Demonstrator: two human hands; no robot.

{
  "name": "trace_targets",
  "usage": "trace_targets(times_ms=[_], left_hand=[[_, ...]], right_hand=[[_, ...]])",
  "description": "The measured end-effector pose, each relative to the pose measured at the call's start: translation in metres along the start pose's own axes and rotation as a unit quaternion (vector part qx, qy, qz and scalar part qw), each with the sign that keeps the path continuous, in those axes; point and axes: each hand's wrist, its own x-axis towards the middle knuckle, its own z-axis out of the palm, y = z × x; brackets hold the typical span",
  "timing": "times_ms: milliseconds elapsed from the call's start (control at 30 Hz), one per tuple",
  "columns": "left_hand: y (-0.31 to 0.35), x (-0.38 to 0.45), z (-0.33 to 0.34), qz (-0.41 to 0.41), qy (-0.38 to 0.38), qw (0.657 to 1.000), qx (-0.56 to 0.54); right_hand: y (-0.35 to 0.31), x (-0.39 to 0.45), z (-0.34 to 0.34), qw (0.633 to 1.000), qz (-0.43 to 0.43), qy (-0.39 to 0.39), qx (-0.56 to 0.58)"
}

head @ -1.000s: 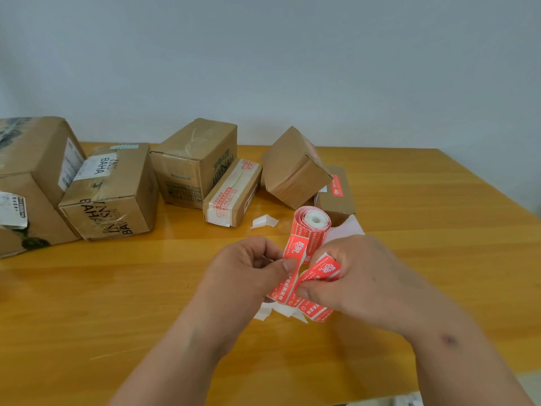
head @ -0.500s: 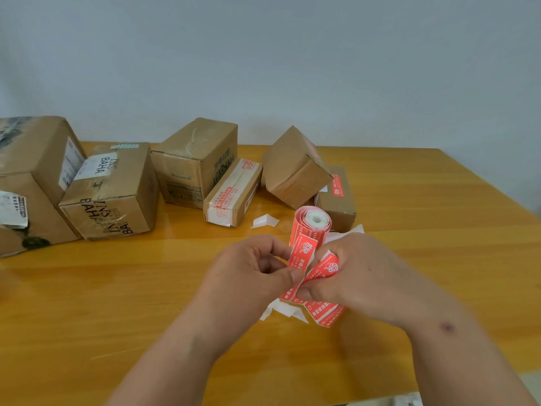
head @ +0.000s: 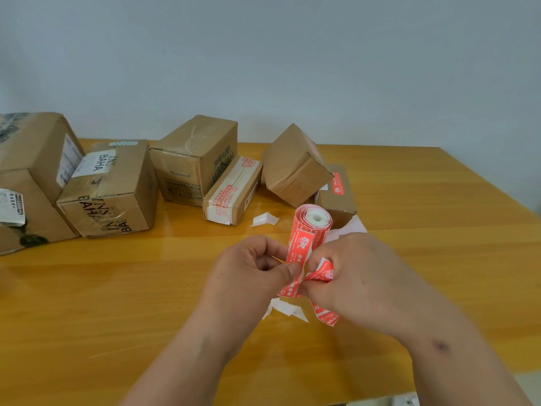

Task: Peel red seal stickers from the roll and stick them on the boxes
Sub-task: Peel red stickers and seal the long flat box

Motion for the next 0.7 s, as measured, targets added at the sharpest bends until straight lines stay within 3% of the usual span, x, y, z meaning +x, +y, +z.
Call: trace_targets(times_ms=[367,700], left_hand=[[-0.0015,0.0003,0.0009,-0.035,0.008,0.999,-0.04],[0.0045,-0.0021,-0.0011,-0.018,-0.003,1.0,-0.008]], right_hand=[[0.0008,-0.0025,-0.0006,1.0,-0.013,0.011,0.012],[0.0031,-0.0016,-0.0014,0.994,0.025,-0.042,0.096]])
